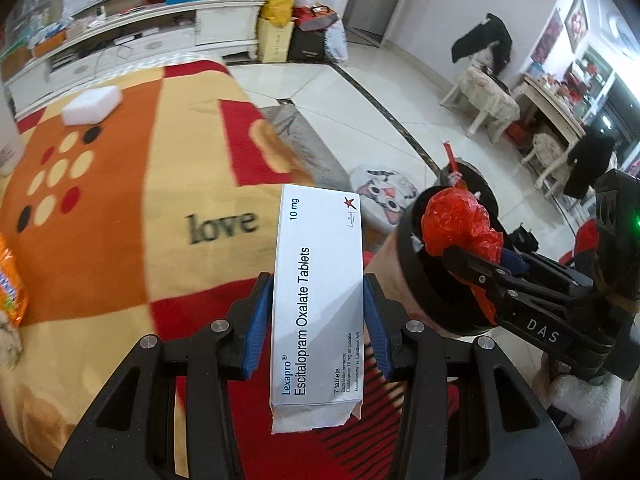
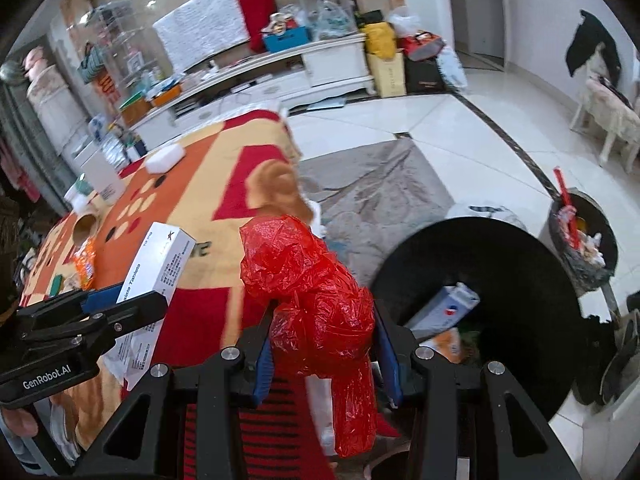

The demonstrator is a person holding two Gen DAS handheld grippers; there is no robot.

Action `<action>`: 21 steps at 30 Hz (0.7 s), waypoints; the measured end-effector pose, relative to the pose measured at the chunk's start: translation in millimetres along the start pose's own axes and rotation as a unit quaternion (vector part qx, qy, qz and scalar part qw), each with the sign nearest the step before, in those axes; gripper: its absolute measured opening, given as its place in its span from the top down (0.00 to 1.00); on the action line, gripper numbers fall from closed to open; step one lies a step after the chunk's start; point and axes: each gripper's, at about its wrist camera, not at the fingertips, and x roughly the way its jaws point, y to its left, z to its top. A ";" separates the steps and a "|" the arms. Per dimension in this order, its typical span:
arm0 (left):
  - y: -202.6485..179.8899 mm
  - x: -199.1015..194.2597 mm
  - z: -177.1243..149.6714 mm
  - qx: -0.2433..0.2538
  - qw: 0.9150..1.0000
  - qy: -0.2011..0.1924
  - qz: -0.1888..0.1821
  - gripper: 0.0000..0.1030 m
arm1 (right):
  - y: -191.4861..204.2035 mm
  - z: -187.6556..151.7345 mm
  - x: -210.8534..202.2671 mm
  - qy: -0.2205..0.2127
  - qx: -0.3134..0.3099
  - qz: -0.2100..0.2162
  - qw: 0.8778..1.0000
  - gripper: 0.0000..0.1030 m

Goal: Collect trash
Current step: 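Carry the red bag and Lexapro box over the black bin, then open both grippers to drop the red bag and Lexapro box into the bin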

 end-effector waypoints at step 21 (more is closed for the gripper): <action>-80.3 53.2 26.6 0.015 0.995 0.036 -0.090 0.59 | -83.5 -4.5 6.1 0.016 0.062 -0.060 0.996 0.59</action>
